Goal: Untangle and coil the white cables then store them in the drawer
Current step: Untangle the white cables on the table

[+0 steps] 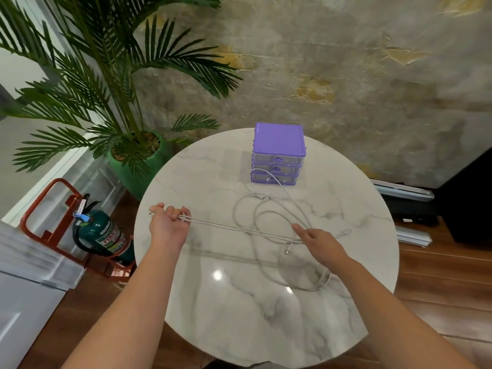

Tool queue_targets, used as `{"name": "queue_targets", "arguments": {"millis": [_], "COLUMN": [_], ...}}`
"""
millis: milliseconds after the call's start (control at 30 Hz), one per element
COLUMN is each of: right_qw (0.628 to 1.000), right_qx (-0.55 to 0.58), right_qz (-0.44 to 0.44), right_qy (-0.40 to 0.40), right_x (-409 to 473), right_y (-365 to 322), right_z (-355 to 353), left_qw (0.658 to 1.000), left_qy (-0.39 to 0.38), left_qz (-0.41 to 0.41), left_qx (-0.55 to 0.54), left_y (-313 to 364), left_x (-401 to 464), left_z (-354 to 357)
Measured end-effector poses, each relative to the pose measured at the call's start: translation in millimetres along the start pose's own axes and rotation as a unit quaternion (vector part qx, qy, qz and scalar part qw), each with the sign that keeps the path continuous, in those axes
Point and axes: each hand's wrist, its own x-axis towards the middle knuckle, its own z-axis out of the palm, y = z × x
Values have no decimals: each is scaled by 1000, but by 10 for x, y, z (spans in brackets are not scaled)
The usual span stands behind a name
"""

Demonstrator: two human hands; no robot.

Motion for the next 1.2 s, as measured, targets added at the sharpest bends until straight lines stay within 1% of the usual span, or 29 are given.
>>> {"name": "queue_targets", "arguments": {"millis": [67,133,267,333,367,400,467,533,600,700,767,800,833,867,900,933,967,1000,1033,1067,1100,1167,1200], "right_qw": [997,991,989,993,996,997,989,983,982,980,978,976,975,973,972,971,970,971,973,975,978,984,989], "right_qx": [-76,-124,-123,-81,-30,34,140,182,184,182,186,193,202,210,219,227,231,227,218,208,197,163,131], "right_qz": [2,3,49,63,56,43,16,-13,-46,-77,-92,-94,-92,-85,-75,-66,-62,-62,-65,-68,-69,-66,-65], "right_qy": [31,46,58,58,56,52,42,23,2,-23,-30,-31,-32,-33,-36,-40,-43,-44,-42,-37,-31,-26,-23], "right_x": [12,23,18,17,23,38,58,54,46,44,45,45,46,49,49,49,49,53,56,59,58,49,47], "right_y": [86,129,244,268,253,222,109,-27,-138,-240,-282,-300,-314,-320,-317,-309,-290,-269,-245,-214,-173,-65,13], "right_z": [-46,-86,-182,-164,-133,-90,-21,7,14,18,24,18,3,-16,-37,-60,-86,-111,-133,-162,-198,-271,-300], "left_qw": [1000,999,989,967,946,918,849,780,722,626,581,553,520,497,485,480,482,491,511,541,580,654,674], "left_qy": [-1,0,12,5,-8,-29,-71,-140,-223,-305,-352,-376,-390,-389,-373,-354,-343,-341,-345,-346,-339,-295,-267], "left_qz": [-4,7,49,81,95,102,117,137,136,126,106,107,117,127,133,139,149,151,141,118,92,73,78], "left_qx": [11,44,140,241,309,382,511,594,641,707,726,736,751,765,779,790,792,788,775,758,735,693,684], "left_y": [-12,-38,-19,-15,-38,-81,-225,-409,-597,-881,-1051,-1130,-1203,-1265,-1315,-1345,-1369,-1394,-1408,-1419,-1434,-1445,-1441], "left_x": [21,28,72,34,-21,-100,-256,-359,-449,-475,-504,-532,-552,-574,-575,-584,-585,-580,-580,-594,-598,-574,-546], "left_z": [-20,-37,-66,-27,19,79,181,225,225,222,228,228,228,229,222,221,220,220,224,237,251,274,278]}}
